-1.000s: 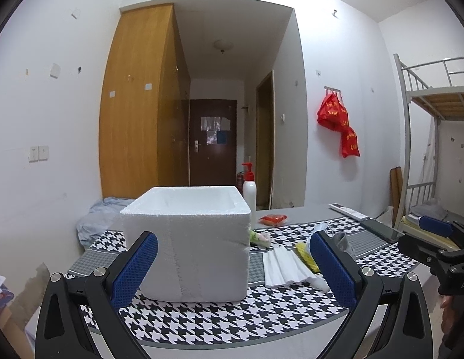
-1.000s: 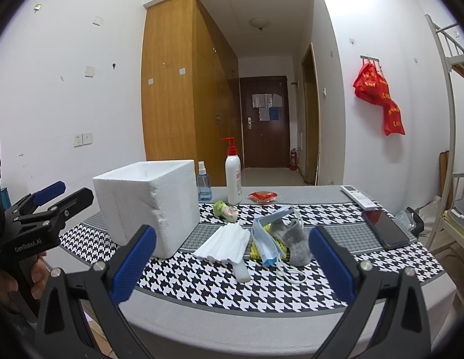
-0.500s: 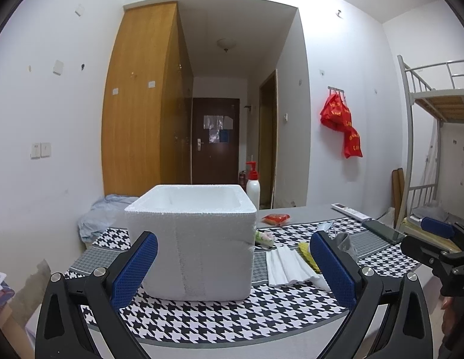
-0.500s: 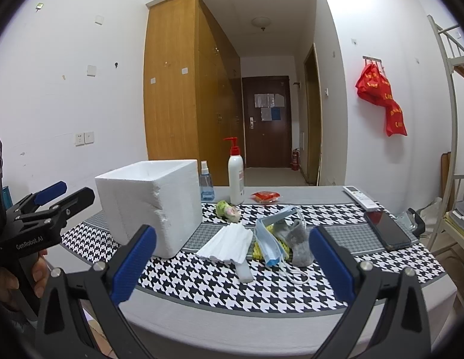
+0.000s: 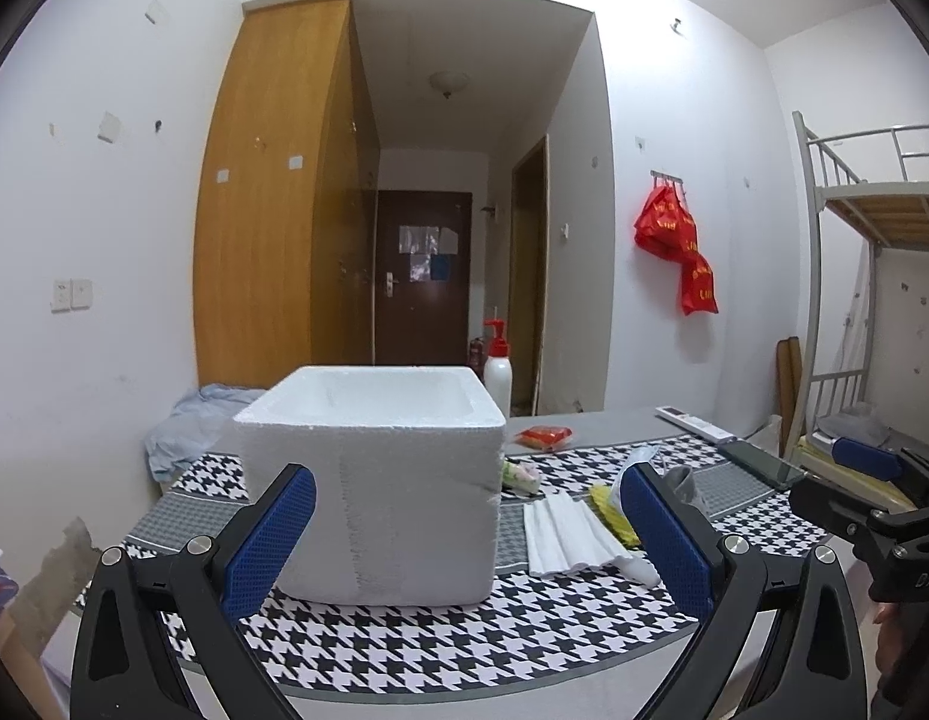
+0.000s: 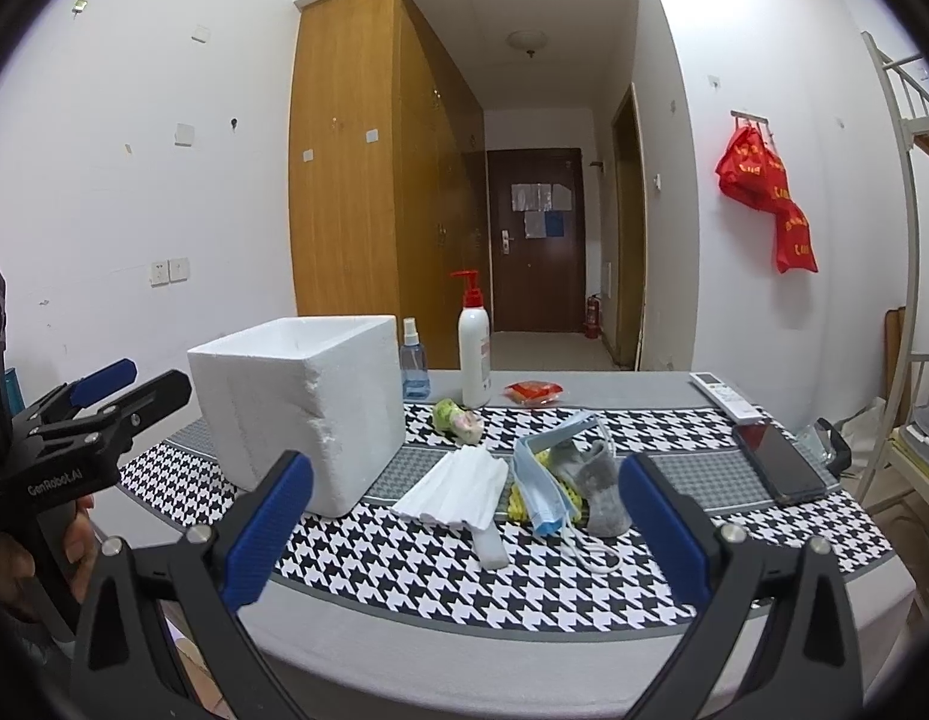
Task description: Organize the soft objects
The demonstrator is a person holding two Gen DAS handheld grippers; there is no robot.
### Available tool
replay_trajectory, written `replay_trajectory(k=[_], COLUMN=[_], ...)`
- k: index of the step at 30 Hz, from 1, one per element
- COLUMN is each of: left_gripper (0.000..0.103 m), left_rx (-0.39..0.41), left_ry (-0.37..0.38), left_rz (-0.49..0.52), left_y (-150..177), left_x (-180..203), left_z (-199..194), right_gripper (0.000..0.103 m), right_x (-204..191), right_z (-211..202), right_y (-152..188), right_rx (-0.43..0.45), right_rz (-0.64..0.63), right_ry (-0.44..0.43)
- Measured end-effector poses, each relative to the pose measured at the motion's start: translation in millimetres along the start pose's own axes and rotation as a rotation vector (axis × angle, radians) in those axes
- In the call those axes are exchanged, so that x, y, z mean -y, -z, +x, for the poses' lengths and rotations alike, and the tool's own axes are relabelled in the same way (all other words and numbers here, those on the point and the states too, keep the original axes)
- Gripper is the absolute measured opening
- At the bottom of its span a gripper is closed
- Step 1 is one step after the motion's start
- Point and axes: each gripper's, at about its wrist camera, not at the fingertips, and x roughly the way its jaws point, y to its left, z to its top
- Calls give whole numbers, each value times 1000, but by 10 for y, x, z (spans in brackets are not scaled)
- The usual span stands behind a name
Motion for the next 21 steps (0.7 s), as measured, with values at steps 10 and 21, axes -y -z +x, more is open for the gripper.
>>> replay_trajectory(k=[10,21], left_gripper=[102,102], left_rx=[-61,-129], left_ry=[67,134], left_rz=[41,49], left_y=[28,2], left_x=[169,281], left_z=[212,493], right_gripper=[103,103], right_x=[111,270], right_z=[140,318], right_y=[-10,-38], right_rx=[-36,-69], right_rz=[20,29], right_ry=[29,61])
